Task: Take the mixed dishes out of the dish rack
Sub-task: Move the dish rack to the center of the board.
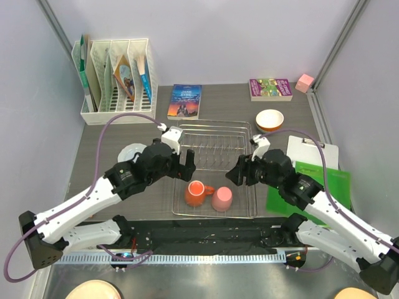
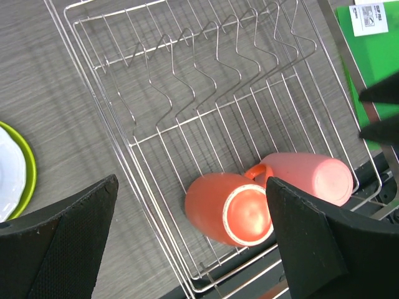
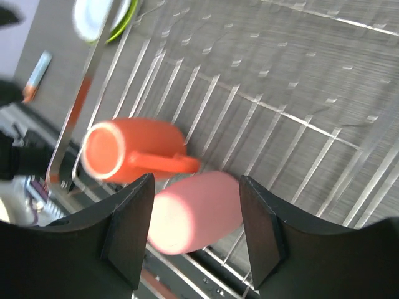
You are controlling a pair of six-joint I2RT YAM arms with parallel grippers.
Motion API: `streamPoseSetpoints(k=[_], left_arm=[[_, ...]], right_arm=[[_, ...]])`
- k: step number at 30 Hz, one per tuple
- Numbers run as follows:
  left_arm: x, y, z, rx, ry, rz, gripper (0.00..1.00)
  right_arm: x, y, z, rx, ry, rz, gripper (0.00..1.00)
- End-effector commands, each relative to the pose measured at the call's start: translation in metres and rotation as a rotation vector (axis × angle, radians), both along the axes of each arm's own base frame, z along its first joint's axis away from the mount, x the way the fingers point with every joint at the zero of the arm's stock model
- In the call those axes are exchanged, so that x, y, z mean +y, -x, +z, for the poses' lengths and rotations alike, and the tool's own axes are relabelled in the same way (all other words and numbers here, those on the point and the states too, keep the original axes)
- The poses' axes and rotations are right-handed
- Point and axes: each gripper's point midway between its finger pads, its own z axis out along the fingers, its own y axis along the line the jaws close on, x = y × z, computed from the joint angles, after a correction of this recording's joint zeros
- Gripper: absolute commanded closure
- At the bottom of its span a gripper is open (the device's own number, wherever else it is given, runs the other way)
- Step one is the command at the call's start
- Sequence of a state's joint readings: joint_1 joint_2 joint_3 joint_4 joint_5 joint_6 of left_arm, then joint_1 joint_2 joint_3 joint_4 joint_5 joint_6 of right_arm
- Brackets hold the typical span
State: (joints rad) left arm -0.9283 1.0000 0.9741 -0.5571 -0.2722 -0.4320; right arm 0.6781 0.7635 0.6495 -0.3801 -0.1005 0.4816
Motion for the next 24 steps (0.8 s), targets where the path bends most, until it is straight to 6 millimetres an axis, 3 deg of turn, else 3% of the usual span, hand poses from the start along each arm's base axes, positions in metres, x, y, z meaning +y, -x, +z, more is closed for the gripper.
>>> streamPoseSetpoints(k=[1,2,3,4,7,9,16,17,20,24], left_arm=[[-0.002,-0.011,0.008,-0.052,0.002,0.027,0.00],[-0.002,-0.012,0.003,-0.037,-0.017,0.033,0.00],[-0.002,-0.014,0.002,-0.035,-0.024,0.044,0.00],[0.001,-0.016,0.000,-0.032,-0.035,0.065,0.00],[0.003,-0.020,-0.007,-0.017,-0.055,0.102,0.00],[0.006,-0.024,-0.009,-0.018,-0.054,0.149,0.00],[0.022,-0.039,-0.015,0.000,-0.079,0.276,0.00],[0.029,-0.044,-0.016,0.008,-0.084,0.311,0.00],[0.043,-0.055,-0.033,0.089,-0.063,0.384,0.00],[0.047,-0.067,-0.056,0.205,-0.007,0.423,0.02]], right_arm=[[0.018,0.015,0.027,-0.082,0.042,0.095,0.38],[0.025,0.031,0.023,-0.079,0.068,0.148,0.38],[0.020,0.024,0.021,-0.113,0.115,0.095,0.38],[0.023,0.033,0.017,-0.110,0.142,0.109,0.37],[0.006,0.018,0.009,-0.131,0.197,-0.043,0.34],[0.002,0.014,0.015,-0.132,0.131,-0.116,0.33],[-0.047,-0.013,0.047,-0.205,0.084,-0.469,0.31],[-0.067,-0.017,0.044,-0.220,0.148,-0.552,0.31],[-0.088,-0.022,0.040,-0.230,0.245,-0.658,0.30],[-0.097,-0.033,0.021,-0.183,0.317,-0.701,0.28]])
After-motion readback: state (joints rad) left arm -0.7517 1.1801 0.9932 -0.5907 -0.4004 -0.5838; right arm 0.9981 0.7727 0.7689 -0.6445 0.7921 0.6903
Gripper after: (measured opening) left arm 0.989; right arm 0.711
